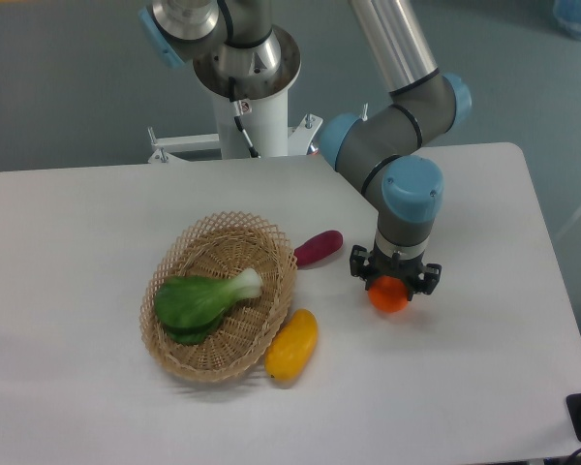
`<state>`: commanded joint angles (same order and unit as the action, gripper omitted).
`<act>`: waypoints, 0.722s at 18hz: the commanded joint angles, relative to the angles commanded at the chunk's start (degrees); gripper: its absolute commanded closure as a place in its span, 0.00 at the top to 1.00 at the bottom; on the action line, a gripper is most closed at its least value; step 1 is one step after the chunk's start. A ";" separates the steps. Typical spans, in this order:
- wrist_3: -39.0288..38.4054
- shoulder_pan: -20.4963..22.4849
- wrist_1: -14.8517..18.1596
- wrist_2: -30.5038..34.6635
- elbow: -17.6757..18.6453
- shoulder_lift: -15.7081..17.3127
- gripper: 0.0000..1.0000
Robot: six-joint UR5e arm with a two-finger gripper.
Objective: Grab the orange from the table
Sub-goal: 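Lift the grasped orange up off the table and hold it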
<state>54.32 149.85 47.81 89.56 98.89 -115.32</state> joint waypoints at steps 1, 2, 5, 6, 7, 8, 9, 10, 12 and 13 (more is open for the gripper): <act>0.00 0.44 0.44 0.08 -1.92 0.52 0.67; -0.09 0.88 1.75 -0.52 -3.60 0.97 0.67; -0.79 2.28 9.37 -5.86 -10.96 1.58 0.67; -1.14 2.55 12.28 -7.02 -13.43 1.58 0.67; -1.84 2.73 16.74 -7.90 -16.76 1.67 0.67; -2.02 2.81 19.23 -8.44 -18.88 1.93 0.67; -2.20 2.82 21.16 -9.57 -20.73 2.20 0.67; -2.63 2.82 22.92 -11.85 -22.75 2.98 0.67; -2.64 2.90 23.20 -12.92 -23.48 4.39 0.67; -2.64 2.90 23.21 -12.92 -23.48 4.57 0.67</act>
<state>51.68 152.75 71.02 76.64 75.41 -110.74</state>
